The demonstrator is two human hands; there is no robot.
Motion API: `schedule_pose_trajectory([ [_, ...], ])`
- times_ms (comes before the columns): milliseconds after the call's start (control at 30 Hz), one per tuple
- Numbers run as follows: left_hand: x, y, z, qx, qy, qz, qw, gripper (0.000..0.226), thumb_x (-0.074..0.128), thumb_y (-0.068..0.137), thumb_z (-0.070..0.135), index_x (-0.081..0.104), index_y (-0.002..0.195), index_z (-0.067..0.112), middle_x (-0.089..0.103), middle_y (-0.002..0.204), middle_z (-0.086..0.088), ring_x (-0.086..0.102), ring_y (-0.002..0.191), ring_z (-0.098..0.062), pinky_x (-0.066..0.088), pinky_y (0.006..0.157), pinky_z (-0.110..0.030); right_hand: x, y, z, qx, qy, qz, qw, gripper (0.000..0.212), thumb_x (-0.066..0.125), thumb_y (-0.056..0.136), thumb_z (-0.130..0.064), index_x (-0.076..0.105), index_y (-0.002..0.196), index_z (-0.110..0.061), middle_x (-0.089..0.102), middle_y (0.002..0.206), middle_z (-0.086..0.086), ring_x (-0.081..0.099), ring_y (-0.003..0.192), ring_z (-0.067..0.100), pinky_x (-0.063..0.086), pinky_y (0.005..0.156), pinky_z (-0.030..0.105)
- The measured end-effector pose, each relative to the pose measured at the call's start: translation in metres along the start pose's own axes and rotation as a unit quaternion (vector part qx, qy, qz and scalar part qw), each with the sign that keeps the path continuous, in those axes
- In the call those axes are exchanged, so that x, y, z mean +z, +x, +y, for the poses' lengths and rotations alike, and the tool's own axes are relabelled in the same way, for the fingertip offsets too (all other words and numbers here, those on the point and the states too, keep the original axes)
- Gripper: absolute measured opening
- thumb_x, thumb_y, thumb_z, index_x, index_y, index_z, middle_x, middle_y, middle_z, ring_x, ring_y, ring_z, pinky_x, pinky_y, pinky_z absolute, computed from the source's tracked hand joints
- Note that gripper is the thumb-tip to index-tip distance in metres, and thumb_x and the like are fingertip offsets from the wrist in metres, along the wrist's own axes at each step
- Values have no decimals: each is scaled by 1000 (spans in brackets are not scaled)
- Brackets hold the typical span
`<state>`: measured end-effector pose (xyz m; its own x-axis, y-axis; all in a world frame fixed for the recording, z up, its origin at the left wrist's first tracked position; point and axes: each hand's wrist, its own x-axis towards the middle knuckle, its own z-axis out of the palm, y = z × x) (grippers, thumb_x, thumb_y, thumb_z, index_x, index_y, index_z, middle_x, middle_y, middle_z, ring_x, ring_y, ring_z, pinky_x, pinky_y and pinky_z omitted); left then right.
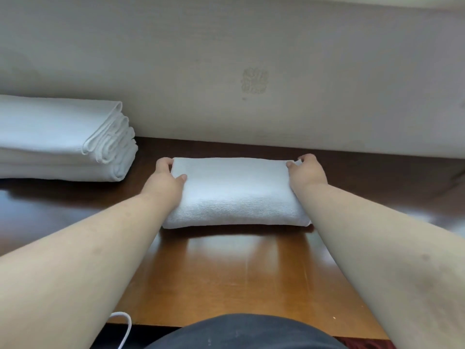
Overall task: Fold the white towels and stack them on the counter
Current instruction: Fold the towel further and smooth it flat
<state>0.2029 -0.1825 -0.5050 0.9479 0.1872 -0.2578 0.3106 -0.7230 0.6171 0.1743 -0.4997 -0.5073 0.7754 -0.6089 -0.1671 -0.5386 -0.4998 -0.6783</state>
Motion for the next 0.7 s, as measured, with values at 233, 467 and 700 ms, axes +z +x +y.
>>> schedule_pose_trajectory([
  [233,20,-33,38,389,227,36,892,57,41,101,33,22,155,29,17,162,-3,12,149,-24,13,120,-42,15,-50,-54,-377,-125,19,917,42,54,98,-27,55,138,-16,47,149,9,36,143,27,26,117,46],
  [467,35,-24,19,169,341,-96,920,74,15,86,72,-5,152,45,-14,164,8,-17,149,-22,-8,113,-63,43,-59,-30,-340,-342,-196,854,65,17,99,-57,14,158,-29,6,167,0,0,153,20,1,121,49],
  [700,32,-23,15,126,283,-112,944,68,14,93,65,-9,153,42,-21,162,7,-22,148,-18,-1,115,-64,2,-27,8,-160,-313,-185,918,92,13,77,-86,-1,156,-41,-6,167,-5,-5,153,19,3,121,54],
])
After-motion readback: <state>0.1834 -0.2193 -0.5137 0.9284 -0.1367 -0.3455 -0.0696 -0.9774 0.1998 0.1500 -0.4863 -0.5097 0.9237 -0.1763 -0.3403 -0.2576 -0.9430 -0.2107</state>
